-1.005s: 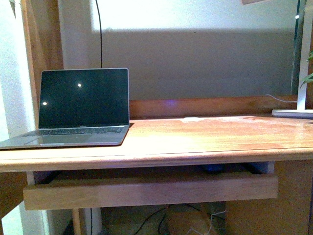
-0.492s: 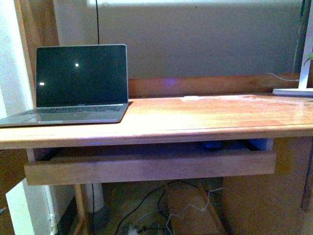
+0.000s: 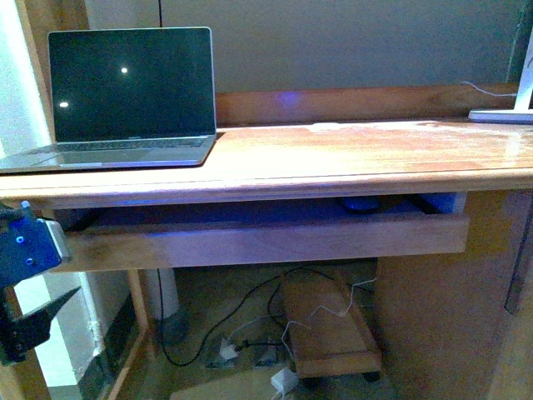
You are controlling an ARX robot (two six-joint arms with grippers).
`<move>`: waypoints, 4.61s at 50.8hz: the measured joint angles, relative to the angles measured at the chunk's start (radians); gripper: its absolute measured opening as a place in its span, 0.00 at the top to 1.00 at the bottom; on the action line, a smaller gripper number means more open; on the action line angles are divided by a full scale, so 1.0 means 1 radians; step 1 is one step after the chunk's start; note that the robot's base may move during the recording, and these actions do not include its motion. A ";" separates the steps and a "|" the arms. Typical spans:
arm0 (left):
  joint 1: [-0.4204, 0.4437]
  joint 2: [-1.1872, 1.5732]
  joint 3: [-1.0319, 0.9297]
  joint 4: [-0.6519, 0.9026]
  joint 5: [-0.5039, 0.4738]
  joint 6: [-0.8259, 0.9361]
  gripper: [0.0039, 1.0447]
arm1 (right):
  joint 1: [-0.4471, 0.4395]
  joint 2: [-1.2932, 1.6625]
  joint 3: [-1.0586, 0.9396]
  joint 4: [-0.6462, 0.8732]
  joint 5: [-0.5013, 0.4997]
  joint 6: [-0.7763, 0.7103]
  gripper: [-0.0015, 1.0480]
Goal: Place mouse
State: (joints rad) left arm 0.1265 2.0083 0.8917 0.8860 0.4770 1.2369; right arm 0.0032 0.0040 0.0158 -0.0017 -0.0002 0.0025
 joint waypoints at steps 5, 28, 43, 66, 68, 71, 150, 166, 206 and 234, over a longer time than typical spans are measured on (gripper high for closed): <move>-0.011 0.031 0.038 -0.012 0.032 0.019 0.07 | 0.000 0.000 0.000 0.000 0.000 0.000 0.07; -0.034 0.174 0.200 -0.101 0.152 0.193 0.07 | 0.000 0.000 0.000 0.000 0.000 0.000 0.07; -0.044 0.162 0.180 -0.208 0.081 0.240 0.07 | 0.000 0.000 0.000 0.000 0.000 0.000 0.07; -0.119 -0.144 -0.007 -0.661 0.193 -0.005 0.07 | 0.000 0.000 0.000 0.000 0.000 0.000 0.07; -0.135 -0.167 -0.026 -0.674 0.216 -0.034 0.07 | 0.000 0.000 0.000 0.000 0.000 0.000 0.07; -0.167 -0.214 -0.066 -0.687 0.242 -0.109 0.07 | 0.000 0.000 0.000 0.000 0.000 0.000 0.07; -0.134 -1.999 -0.878 -0.886 -0.480 -1.247 0.98 | 0.394 1.119 0.622 0.348 0.143 0.084 0.07; -0.132 -2.003 -0.884 -0.887 -0.480 -1.247 0.98 | 0.503 1.404 0.842 0.233 0.214 0.057 0.07; -0.132 -2.003 -0.884 -0.887 -0.479 -1.247 0.76 | 0.562 1.655 0.980 0.125 0.403 0.056 0.07; -0.132 -2.003 -0.884 -0.887 -0.479 -1.245 0.08 | 0.547 1.735 1.029 0.115 0.397 0.036 0.26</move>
State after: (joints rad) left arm -0.0055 0.0055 0.0078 -0.0006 -0.0021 -0.0082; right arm 0.5503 1.7386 1.0447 0.1131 0.3969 0.0383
